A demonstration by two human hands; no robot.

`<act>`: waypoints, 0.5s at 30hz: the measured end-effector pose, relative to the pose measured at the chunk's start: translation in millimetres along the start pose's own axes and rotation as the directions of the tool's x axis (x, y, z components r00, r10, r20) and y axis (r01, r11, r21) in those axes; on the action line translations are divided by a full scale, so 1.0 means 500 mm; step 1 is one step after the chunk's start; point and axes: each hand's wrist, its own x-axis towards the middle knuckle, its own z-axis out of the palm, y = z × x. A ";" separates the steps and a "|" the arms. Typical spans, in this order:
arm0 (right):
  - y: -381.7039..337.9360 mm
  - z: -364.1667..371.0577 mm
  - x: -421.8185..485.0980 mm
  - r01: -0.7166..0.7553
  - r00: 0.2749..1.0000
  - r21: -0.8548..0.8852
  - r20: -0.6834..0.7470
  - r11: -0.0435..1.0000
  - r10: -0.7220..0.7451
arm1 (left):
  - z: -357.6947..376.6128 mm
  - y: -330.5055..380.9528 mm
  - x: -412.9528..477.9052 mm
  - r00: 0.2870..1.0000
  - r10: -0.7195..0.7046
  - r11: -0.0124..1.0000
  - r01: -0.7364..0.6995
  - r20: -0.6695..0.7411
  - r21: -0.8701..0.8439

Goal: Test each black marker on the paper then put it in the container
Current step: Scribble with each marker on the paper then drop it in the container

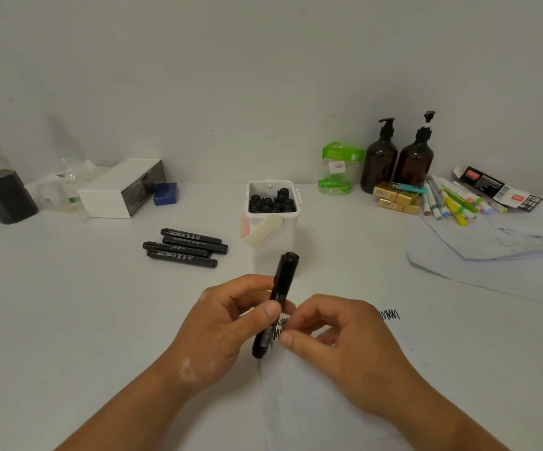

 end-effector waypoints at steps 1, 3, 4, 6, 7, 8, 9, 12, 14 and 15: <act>0.000 -0.004 0.001 0.008 0.999 -0.004 -0.034 1.000 -0.008 | 0.000 0.002 -0.001 1.000 0.000 1.000 0.000 -0.005 0.029; 0.002 -0.014 0.006 -0.002 0.995 0.064 -0.096 0.998 0.008 | -0.004 0.002 -0.003 1.000 0.013 0.991 -0.012 -0.009 0.130; 0.002 -0.019 0.008 -0.010 0.994 0.126 -0.102 0.992 0.023 | -0.005 0.001 -0.003 1.000 0.019 0.983 -0.020 0.006 0.184; 0.001 -0.025 0.010 -0.021 0.997 0.246 -0.064 0.969 0.038 | -0.007 -0.001 -0.004 0.998 0.025 0.964 -0.041 0.065 0.264; 0.002 -0.027 0.010 -0.027 0.999 0.270 -0.037 0.962 0.038 | -0.007 -0.002 -0.004 0.995 0.027 0.954 -0.055 0.096 0.296; 0.003 -0.028 0.009 -0.030 0.999 0.267 -0.012 0.963 0.034 | -0.008 -0.004 -0.005 0.992 0.029 0.941 -0.068 0.121 0.332; 0.004 -0.027 0.008 -0.028 1.000 0.247 0.007 0.969 0.027 | -0.008 -0.006 -0.006 0.990 0.029 0.926 -0.080 0.141 0.368; 0.007 -0.022 0.010 -0.020 1.000 0.196 0.021 0.980 0.017 | -0.010 -0.009 -0.005 0.988 0.000 0.907 -0.065 0.155 0.415; 0.009 -0.032 0.014 -0.021 1.000 0.202 -0.015 0.979 0.024 | -0.014 -0.011 -0.003 0.991 -0.008 0.905 -0.048 0.131 0.423; 0.011 -0.042 0.017 -0.019 0.998 0.212 -0.049 0.977 0.030 | -0.016 -0.012 -0.001 0.994 -0.011 0.908 -0.036 0.111 0.417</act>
